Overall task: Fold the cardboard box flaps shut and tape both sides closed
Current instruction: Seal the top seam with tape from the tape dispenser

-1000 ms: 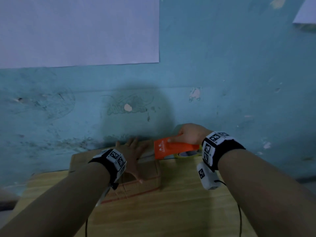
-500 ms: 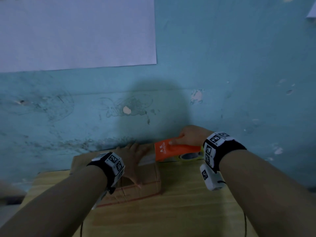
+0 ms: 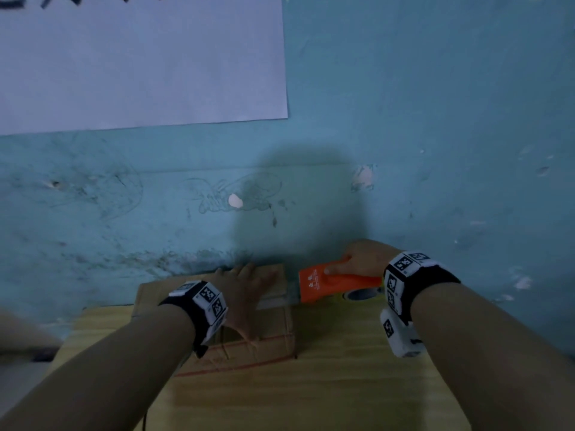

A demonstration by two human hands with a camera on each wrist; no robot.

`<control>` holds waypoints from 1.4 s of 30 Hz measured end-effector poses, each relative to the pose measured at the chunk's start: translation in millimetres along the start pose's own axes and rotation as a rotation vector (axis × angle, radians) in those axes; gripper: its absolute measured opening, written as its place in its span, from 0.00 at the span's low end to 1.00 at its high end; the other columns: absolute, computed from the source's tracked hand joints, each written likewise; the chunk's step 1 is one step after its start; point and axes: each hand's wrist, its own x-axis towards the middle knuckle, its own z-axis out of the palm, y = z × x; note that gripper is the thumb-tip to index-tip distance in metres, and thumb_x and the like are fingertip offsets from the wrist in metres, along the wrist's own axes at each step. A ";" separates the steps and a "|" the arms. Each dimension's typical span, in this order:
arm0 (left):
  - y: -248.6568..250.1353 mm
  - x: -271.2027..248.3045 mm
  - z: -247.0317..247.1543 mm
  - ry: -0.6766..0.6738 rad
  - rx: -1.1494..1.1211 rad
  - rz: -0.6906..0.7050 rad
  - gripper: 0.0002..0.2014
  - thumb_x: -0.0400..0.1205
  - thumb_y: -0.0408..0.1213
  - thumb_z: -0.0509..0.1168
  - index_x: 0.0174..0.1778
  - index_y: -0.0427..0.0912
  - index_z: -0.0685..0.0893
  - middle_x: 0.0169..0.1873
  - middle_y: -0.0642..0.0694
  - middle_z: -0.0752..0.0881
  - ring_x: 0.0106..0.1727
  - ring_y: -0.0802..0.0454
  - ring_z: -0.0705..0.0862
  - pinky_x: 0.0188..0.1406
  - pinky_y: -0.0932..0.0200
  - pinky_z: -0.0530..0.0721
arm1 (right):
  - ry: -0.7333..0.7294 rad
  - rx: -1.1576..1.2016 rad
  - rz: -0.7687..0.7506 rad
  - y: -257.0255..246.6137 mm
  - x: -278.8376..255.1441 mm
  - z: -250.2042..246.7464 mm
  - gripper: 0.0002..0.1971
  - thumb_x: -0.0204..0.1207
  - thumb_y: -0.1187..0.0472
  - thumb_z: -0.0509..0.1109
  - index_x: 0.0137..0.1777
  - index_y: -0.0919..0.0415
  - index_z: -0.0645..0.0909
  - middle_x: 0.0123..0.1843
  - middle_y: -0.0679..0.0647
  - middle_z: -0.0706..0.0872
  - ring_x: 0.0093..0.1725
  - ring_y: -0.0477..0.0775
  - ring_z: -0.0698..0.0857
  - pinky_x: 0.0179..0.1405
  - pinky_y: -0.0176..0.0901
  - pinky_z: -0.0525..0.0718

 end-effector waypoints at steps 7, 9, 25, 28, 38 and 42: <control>0.1 -0.4 -0.8 -0.012 -0.015 0.011 0.62 0.63 0.68 0.73 0.83 0.58 0.37 0.85 0.42 0.44 0.85 0.37 0.48 0.79 0.28 0.54 | 0.027 0.013 -0.024 -3.1 -0.9 -10.4 0.22 0.74 0.33 0.64 0.26 0.45 0.66 0.27 0.43 0.71 0.27 0.40 0.70 0.26 0.35 0.64; -1.2 1.4 1.0 -0.013 -0.011 0.005 0.63 0.62 0.69 0.72 0.83 0.58 0.37 0.85 0.42 0.43 0.85 0.37 0.47 0.80 0.28 0.53 | 0.024 0.016 -0.033 -1.6 0.8 -10.1 0.22 0.75 0.34 0.64 0.26 0.44 0.66 0.27 0.42 0.70 0.28 0.39 0.70 0.27 0.35 0.64; 4.7 6.1 10.3 -0.034 0.046 0.036 0.65 0.59 0.73 0.70 0.78 0.68 0.28 0.84 0.45 0.33 0.84 0.32 0.42 0.76 0.21 0.52 | -0.068 0.012 -0.008 -3.0 18.9 23.9 0.21 0.72 0.30 0.63 0.31 0.45 0.68 0.32 0.42 0.74 0.31 0.41 0.74 0.29 0.36 0.68; 7.6 6.1 9.2 -0.054 0.043 0.025 0.65 0.58 0.73 0.71 0.77 0.69 0.28 0.83 0.46 0.32 0.84 0.32 0.40 0.76 0.20 0.49 | -0.082 -0.029 0.002 -4.7 21.1 22.6 0.23 0.71 0.29 0.62 0.35 0.49 0.72 0.35 0.44 0.76 0.33 0.44 0.76 0.32 0.38 0.71; 17.2 4.0 11.5 -0.079 0.048 -0.022 0.66 0.56 0.76 0.69 0.75 0.71 0.26 0.83 0.46 0.29 0.84 0.32 0.39 0.76 0.20 0.49 | -0.037 -0.205 0.003 -22.2 28.6 14.9 0.32 0.68 0.27 0.63 0.45 0.59 0.82 0.37 0.53 0.83 0.34 0.53 0.81 0.33 0.41 0.76; 22.1 1.8 10.7 -0.081 0.045 -0.034 0.65 0.57 0.74 0.70 0.76 0.70 0.26 0.83 0.47 0.29 0.84 0.32 0.40 0.76 0.21 0.51 | -0.021 -0.238 0.007 -23.2 27.5 14.9 0.34 0.67 0.26 0.62 0.46 0.60 0.84 0.36 0.53 0.83 0.34 0.53 0.82 0.33 0.42 0.76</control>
